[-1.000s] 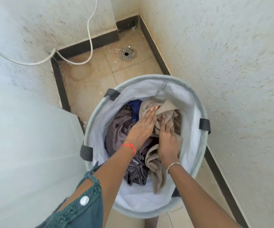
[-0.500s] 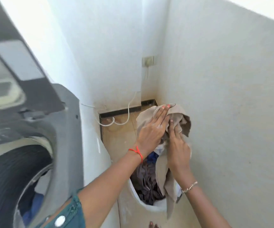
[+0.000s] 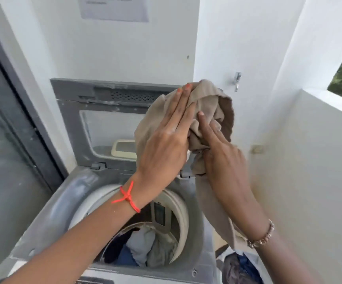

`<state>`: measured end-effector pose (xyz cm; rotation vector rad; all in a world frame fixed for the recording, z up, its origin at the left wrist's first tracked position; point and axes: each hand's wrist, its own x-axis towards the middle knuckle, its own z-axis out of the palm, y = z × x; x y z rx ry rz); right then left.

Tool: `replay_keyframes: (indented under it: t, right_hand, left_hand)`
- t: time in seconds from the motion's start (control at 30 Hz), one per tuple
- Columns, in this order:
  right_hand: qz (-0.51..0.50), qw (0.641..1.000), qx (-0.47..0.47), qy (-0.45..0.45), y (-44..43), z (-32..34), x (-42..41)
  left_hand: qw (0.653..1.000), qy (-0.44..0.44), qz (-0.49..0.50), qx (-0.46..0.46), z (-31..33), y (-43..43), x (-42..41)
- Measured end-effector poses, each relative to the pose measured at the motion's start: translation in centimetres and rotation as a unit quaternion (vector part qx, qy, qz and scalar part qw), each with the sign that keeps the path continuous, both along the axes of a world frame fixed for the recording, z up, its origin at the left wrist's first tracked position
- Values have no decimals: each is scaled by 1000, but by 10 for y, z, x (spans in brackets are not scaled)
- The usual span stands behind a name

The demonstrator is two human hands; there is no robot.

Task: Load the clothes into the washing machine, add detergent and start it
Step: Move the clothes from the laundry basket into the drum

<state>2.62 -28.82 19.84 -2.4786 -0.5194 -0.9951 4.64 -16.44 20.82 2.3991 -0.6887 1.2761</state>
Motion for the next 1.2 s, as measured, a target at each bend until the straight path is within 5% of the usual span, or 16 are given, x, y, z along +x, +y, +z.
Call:
replay_keyframes:
  t: [0.23, 0.4, 0.57, 0.7, 0.9, 1.2]
  right_hand:
    - [124, 976, -8, 178, 113, -117, 29]
    - [145, 939, -40, 310, 135, -215, 45]
    - [112, 903, -59, 411, 124, -246, 49]
    - [78, 915, 26, 394, 85, -231, 53]
    - [-59, 943, 173, 279, -39, -213, 50]
    - [-258, 872, 192, 369, -229, -308, 17]
  left_hand:
    - [980, 162, 117, -9, -124, 105, -5]
    - [931, 349, 107, -10, -212, 130, 4]
    - [872, 472, 128, 23, -245, 119, -1]
    - [854, 510, 103, -1, -228, 76, 6]
    - [912, 401, -84, -22, -189, -54, 49]
    - [878, 428, -200, 76, -263, -265, 88]
